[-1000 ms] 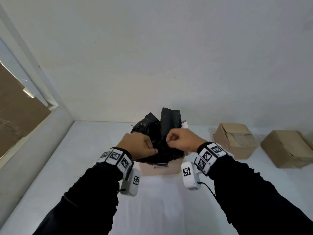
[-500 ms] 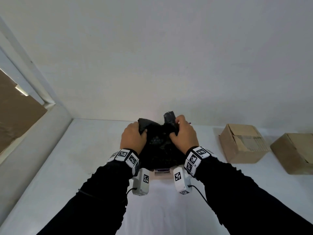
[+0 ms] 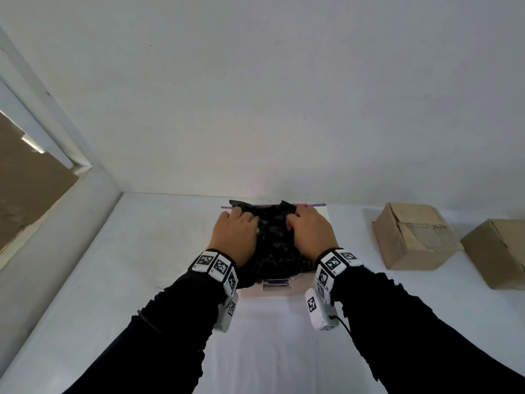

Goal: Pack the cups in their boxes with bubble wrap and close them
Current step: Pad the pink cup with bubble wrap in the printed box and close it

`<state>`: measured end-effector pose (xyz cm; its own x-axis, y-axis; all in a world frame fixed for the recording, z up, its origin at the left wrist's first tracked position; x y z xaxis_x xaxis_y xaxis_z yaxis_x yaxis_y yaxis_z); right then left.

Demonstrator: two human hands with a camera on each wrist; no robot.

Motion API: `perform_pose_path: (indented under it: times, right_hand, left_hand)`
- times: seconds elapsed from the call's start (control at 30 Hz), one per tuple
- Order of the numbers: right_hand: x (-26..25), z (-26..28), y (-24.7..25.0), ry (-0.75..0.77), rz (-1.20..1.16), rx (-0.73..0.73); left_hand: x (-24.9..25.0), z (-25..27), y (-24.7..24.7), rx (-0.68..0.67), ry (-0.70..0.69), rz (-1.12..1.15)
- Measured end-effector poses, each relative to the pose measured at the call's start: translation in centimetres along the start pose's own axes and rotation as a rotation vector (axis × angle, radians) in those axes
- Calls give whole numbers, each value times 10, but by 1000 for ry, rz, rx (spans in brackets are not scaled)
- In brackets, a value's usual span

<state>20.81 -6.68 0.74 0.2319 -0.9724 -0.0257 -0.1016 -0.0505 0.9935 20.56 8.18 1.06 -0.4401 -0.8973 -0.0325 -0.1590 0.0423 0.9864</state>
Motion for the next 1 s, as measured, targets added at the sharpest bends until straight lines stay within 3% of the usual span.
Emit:
perform_pose_path:
  times: [0.1,0.27,0.37,0.47,0.63,0.9,1.0]
  right_hand:
    - [-6,-3,-3,70,144,-75]
    - [-2,-4,-23,173,251,-84]
    - [-7,-3,-23,190,331,-249]
    - [-9,-5,-16,186,345,-223]
    - [-4,-7,-27,182,312,-108]
    - [-1,-7,-30,212,429,-284]
    - [-1,-7,-25,198,550,-180]
  left_hand:
    - [0,4,-21,-177,59,-44]
    - [1,6,-32,-221,49,-105]
    - [-1,1,-35,-265,60,-88]
    - [1,-3,-27,-231,48,-95]
    - [-1,-1,-18,-26,16,25]
    - [1,2,-27,-135,69,-54]
    - [0,1,-29,-165,59,-143]
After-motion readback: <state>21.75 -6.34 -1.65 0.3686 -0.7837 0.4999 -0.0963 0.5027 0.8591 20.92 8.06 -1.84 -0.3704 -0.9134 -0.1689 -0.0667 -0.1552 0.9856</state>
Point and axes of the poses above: each hand's wrist, its own z-axis away from the middle knuckle, its own y-axis out of the back of the hand, x = y × z, the point moved 6 cm from there along -z, towards the middle knuckle, and after that the axes turned 6 degrees about z, right-handed, at the moved point
